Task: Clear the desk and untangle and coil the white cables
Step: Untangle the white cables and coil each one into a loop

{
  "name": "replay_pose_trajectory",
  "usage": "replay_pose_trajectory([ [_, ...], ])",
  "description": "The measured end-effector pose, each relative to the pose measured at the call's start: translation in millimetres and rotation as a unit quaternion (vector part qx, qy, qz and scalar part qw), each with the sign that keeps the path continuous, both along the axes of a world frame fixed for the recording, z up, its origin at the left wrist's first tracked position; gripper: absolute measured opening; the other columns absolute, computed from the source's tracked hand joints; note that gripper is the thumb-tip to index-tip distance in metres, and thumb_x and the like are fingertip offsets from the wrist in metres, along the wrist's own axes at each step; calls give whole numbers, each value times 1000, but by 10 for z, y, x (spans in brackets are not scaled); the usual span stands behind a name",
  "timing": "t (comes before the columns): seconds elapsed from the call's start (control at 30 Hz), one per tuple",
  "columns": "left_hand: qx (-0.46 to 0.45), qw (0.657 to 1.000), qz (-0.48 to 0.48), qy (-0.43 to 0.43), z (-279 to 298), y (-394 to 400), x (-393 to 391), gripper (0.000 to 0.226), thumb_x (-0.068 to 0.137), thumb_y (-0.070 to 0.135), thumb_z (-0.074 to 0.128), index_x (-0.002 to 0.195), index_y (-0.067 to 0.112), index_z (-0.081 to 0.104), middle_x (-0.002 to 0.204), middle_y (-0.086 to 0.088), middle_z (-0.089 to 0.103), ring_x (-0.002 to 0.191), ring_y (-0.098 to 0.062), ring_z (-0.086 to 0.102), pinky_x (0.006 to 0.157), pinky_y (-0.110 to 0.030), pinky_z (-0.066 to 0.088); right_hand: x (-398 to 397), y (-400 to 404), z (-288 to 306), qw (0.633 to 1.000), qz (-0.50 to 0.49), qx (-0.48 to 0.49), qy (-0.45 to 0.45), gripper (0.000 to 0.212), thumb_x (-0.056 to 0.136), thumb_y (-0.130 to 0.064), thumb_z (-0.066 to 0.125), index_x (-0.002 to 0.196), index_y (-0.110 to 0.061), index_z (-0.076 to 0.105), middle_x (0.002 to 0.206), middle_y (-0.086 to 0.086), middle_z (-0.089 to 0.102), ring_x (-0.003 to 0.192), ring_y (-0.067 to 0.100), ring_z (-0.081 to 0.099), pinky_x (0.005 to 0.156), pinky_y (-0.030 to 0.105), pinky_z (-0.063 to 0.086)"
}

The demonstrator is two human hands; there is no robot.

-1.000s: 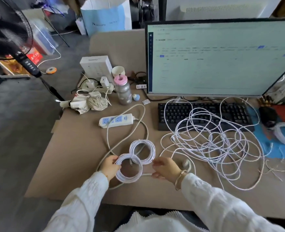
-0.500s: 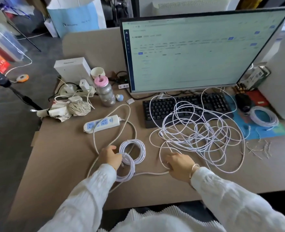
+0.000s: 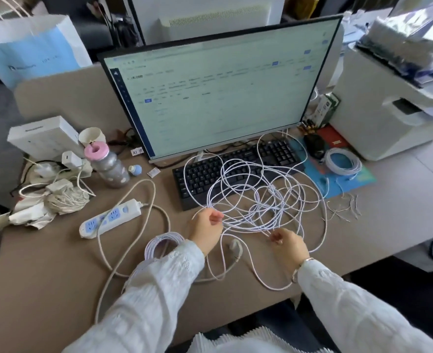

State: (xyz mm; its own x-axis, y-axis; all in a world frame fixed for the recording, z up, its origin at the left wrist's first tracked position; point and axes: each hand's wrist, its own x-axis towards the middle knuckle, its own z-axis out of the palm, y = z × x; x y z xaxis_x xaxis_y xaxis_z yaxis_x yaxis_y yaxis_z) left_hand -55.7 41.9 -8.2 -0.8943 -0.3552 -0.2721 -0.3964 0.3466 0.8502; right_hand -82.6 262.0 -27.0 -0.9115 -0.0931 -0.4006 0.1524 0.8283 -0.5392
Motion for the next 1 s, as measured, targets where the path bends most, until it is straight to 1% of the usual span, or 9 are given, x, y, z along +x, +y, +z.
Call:
replay_pose_trajectory([
  [0.13, -5, 997, -72, -40, -50, 329, -276, 31, 81, -5, 58, 79, 26, 61, 85, 6, 65, 84, -14, 62, 87, -28, 51, -250, 283, -29, 999, -30, 14, -14, 12, 83, -14, 58, 91, -15, 66, 95, 1, 68, 92, 25, 62, 83, 30, 48],
  [0.27, -12, 992, -105, -73, -68, 635, -522, 19, 85, -1, 59, 87, 18, 65, 86, 4, 64, 84, -13, 60, 85, -24, 48, -544, 514, -81, 999, -20, 33, 8, 18, 85, -7, 56, 98, -10, 68, 103, 9, 65, 98, 31, 61, 83, 30, 46],
  [0.5, 11, 989, -103, -106, -65, 1075, -882, 19, 84, -5, 58, 86, 14, 64, 81, 2, 62, 82, -15, 58, 80, -21, 46, -1149, 722, -206, 991, 87, 105, 17, 32, 90, -6, 53, 120, -7, 60, 126, 11, 53, 116, 31, 53, 99, 36, 44],
  [0.6, 1, 989, -99, -113, -50, 1209, -979, 20, 84, -4, 57, 87, 15, 64, 84, 1, 64, 82, -14, 58, 77, -17, 43, -1283, 806, -269, 970, 180, 164, 3, 34, 90, -4, 52, 124, -7, 56, 127, 11, 51, 122, 30, 48, 102, 36, 41],
  [0.7, -6, 988, -106, -110, 0, 1317, -1036, 21, 86, -3, 54, 93, 13, 65, 89, 0, 64, 85, -14, 59, 77, -15, 43, -1331, 876, -334, 949, 232, 212, 17, 36, 92, -5, 46, 127, -11, 55, 128, 9, 50, 125, 28, 44, 101, 37, 41],
  [0.8, -67, 984, -140, -90, 41, 1403, -1147, 26, 87, -1, 54, 104, 13, 67, 101, 0, 63, 91, -13, 59, 89, -21, 47, -1386, 916, -310, 929, 276, 238, 67, 33, 94, -11, 44, 125, -14, 52, 127, 5, 53, 124, 26, 43, 100, 36, 36],
  [0.87, -137, 971, -188, -48, 67, 1435, -1203, 33, 87, 1, 56, 115, 14, 66, 113, -1, 59, 99, -13, 55, 94, -16, 40, -1376, 927, -209, 929, 277, 223, 100, 26, 93, -12, 44, 118, -17, 49, 120, 1, 57, 120, 24, 46, 99, 39, 31],
  [0.93, -207, 949, -240, 9, 93, 1475, -1255, 40, 88, 5, 59, 126, 16, 61, 124, -2, 53, 115, -16, 47, 103, -21, 32, -1363, 944, -65, 942, 263, 153, 143, 16, 94, -14, 47, 108, -17, 50, 107, -1, 62, 110, 24, 55, 104, 45, 26],
  [1.0, -268, 925, -266, 49, 128, 1503, -1294, 41, 88, 11, 62, 129, 20, 60, 129, -1, 51, 123, -18, 41, 107, -32, 32, -1363, 976, 117, 941, 240, 57, 234, 5, 94, -18, 51, 96, -18, 56, 91, -5, 65, 93, 22, 64, 105, 51, 27],
])
